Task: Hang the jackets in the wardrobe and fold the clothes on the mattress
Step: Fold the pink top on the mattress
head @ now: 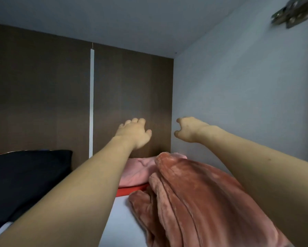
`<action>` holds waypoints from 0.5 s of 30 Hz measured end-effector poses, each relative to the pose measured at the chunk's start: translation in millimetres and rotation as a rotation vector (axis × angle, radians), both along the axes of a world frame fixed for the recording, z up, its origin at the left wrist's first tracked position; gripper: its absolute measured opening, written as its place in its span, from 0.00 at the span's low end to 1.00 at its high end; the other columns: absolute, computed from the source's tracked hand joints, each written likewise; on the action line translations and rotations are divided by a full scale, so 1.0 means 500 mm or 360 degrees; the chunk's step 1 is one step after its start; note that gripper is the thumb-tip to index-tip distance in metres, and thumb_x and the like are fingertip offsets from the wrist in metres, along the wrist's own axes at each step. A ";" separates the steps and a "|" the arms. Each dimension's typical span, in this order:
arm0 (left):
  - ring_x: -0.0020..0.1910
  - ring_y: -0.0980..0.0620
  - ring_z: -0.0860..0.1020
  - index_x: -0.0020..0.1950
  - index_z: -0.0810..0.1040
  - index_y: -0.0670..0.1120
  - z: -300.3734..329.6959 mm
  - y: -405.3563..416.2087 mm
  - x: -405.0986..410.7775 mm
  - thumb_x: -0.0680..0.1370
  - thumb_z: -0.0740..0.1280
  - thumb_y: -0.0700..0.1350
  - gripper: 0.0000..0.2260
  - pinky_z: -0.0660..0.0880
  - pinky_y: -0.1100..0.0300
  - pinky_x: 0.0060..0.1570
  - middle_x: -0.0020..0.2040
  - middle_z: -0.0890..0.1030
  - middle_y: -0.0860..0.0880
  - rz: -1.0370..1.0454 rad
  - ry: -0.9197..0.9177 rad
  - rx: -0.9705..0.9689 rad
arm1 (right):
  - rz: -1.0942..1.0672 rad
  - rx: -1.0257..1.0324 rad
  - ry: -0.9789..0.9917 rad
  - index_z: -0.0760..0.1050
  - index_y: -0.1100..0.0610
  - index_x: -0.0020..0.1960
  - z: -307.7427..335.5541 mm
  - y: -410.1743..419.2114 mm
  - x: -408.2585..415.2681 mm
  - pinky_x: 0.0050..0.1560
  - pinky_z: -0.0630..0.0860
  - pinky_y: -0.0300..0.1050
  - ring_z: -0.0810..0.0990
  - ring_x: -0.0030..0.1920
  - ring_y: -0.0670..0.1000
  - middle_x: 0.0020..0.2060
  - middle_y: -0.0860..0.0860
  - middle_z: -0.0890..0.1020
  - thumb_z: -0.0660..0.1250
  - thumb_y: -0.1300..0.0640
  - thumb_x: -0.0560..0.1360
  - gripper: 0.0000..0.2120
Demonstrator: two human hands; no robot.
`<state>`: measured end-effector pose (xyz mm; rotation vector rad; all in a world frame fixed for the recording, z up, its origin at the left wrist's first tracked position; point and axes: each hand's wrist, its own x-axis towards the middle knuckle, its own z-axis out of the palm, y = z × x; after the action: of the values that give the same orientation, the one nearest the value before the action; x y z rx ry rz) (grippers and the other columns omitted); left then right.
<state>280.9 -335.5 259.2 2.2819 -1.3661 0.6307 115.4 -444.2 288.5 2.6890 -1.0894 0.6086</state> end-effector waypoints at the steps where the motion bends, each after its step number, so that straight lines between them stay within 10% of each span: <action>1: 0.72 0.40 0.66 0.76 0.63 0.46 0.007 0.020 -0.015 0.82 0.56 0.57 0.26 0.64 0.47 0.71 0.74 0.68 0.42 -0.0027 -0.0040 -0.0021 | -0.0014 -0.0021 -0.0035 0.67 0.60 0.72 0.004 0.023 -0.027 0.66 0.71 0.51 0.71 0.68 0.60 0.69 0.59 0.71 0.61 0.51 0.78 0.25; 15: 0.72 0.40 0.66 0.77 0.62 0.45 -0.002 0.171 -0.340 0.82 0.57 0.56 0.26 0.61 0.45 0.72 0.74 0.66 0.43 -0.0750 -0.0319 -0.0088 | -0.0497 -0.0082 -0.0187 0.56 0.58 0.78 -0.048 0.367 -0.456 0.70 0.64 0.49 0.64 0.74 0.57 0.75 0.56 0.64 0.63 0.48 0.77 0.34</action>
<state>110.9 -250.0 258.0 1.7915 -1.8720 0.7335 -112.4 -260.5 264.4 2.3939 -1.4633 0.7303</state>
